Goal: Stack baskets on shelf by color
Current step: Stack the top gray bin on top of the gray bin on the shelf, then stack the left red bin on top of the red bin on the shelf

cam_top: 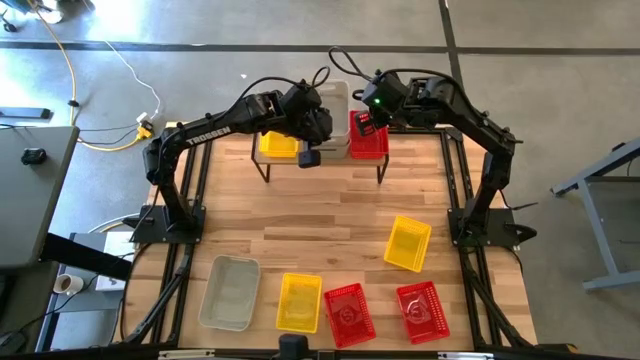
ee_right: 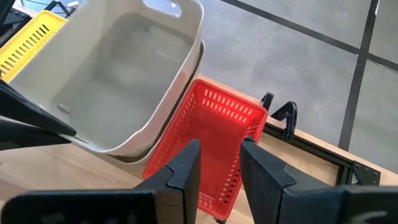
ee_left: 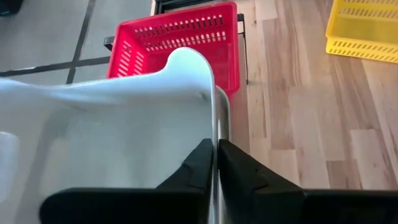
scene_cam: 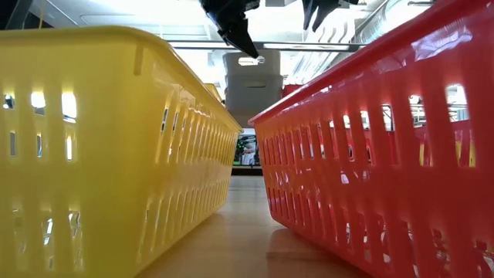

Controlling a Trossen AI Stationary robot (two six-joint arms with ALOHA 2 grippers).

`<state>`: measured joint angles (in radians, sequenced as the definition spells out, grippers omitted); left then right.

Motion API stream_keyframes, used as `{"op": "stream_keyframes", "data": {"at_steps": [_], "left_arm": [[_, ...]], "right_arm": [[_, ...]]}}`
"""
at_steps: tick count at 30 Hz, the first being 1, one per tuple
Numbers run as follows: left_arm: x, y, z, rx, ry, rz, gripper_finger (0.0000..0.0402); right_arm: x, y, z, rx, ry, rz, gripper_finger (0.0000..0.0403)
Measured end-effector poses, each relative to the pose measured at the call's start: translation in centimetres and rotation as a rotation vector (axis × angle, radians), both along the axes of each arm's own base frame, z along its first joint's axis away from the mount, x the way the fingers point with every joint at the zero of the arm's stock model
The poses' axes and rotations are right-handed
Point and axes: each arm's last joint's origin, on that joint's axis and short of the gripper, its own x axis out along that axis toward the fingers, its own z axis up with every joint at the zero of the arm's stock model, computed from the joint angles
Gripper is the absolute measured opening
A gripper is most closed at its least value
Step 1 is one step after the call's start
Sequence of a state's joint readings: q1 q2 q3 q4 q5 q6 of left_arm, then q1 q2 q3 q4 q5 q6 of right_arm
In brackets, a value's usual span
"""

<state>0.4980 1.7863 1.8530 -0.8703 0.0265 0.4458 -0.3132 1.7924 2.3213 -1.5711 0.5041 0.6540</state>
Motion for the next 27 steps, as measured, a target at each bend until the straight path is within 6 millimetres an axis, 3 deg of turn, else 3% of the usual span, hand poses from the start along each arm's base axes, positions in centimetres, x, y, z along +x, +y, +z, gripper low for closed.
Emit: {"op": "stream_keyframes", "data": {"at_steps": [12, 17, 27], "left_arm": [[0.0, 0.0, 0.0, 0.003, 0.000, -0.001, 0.0088], [0.0, 0.0, 0.2, 0.011, -0.001, 0.010, 0.0101], [-0.3, 0.0, 2.7, 0.047, -0.071, 0.071, 0.0103]], "right_arm": [[0.0, 0.0, 0.0, 0.006, 0.000, 0.008, 0.0096], [0.1, 0.1, -0.1, 0.045, -0.001, 0.055, 0.0096], [0.1, 0.2, -0.1, 0.049, 0.031, 0.126, 0.0096]]}}
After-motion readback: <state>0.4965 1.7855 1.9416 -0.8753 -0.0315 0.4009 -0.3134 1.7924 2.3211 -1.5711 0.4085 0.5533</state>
